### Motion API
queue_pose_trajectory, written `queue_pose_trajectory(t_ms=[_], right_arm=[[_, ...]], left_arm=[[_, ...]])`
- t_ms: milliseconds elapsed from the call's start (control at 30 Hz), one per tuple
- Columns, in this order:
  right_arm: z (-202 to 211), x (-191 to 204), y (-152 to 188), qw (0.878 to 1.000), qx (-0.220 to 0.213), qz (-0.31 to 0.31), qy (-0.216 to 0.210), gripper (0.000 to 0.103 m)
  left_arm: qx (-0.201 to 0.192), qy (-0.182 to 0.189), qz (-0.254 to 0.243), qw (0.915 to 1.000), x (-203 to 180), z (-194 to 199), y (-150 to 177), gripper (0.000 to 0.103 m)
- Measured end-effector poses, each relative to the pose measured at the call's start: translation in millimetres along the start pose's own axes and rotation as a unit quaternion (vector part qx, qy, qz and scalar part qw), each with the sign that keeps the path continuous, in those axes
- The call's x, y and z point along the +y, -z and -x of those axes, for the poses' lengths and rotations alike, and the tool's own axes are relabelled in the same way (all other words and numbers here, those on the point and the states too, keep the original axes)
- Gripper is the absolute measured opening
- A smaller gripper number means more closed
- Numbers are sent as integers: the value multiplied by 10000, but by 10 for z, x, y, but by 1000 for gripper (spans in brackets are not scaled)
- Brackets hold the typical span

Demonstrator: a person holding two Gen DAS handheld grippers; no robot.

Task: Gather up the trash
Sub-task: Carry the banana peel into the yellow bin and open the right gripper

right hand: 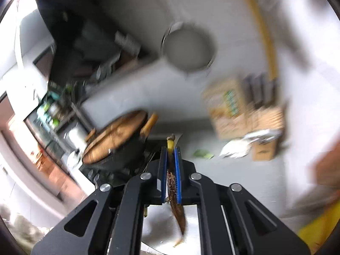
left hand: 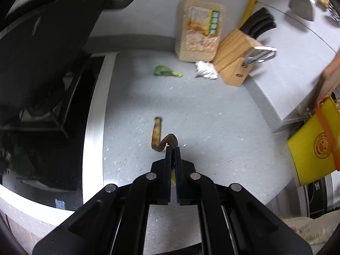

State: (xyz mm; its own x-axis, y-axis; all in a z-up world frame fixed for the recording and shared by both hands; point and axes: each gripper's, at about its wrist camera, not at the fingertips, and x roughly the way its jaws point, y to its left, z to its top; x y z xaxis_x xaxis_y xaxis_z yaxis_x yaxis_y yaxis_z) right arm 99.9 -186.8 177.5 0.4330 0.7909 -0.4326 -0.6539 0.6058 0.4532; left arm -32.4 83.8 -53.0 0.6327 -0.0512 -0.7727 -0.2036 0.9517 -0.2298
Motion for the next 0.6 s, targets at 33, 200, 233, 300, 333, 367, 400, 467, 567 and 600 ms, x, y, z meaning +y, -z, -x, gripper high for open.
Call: queue_pose_trajectory(t_ms=[33,200,233,300,333,367,400,467,567,600], right_arm=[[242,-25,-46,9997,-195,-5,173,6],[1296,-140,-193,9881,-1097,97,1071,6],[1480,-179,-214,9838,-1246,99,1283,6],[1745,-288,-257,9760,-1448,0,1624,6],[1847,-318,-263,9716,-1510,-7,1820,6],[1948,-356,-269,9671,-1546,6,2022,6],[2095,-375,-264,9615,-1567,12,2258,6],[2274,-414,-220,9527,-1580,-18,2595,6],[2468,-520,-104,9368,-1508,-107,3154,6],[2510,-607,-25,9316,-1417,-225,3340,6]], left_arm=[[-20,8,-90,10000,-48,17,-16,5],[-116,-53,-261,9996,-188,-36,-40,5],[-142,-114,-298,9994,-214,-62,-37,5],[-122,-74,-292,9995,-251,-98,-36,5],[-108,-46,-310,9995,-281,-119,-31,5],[-95,-35,-332,9994,-308,-134,-30,5],[-77,-2,-359,9993,-335,-148,-27,5],[-73,41,-401,9992,-384,-163,-23,5],[-83,104,-444,9989,-471,-164,-41,5],[-97,102,-472,9988,-507,-157,-52,5]])
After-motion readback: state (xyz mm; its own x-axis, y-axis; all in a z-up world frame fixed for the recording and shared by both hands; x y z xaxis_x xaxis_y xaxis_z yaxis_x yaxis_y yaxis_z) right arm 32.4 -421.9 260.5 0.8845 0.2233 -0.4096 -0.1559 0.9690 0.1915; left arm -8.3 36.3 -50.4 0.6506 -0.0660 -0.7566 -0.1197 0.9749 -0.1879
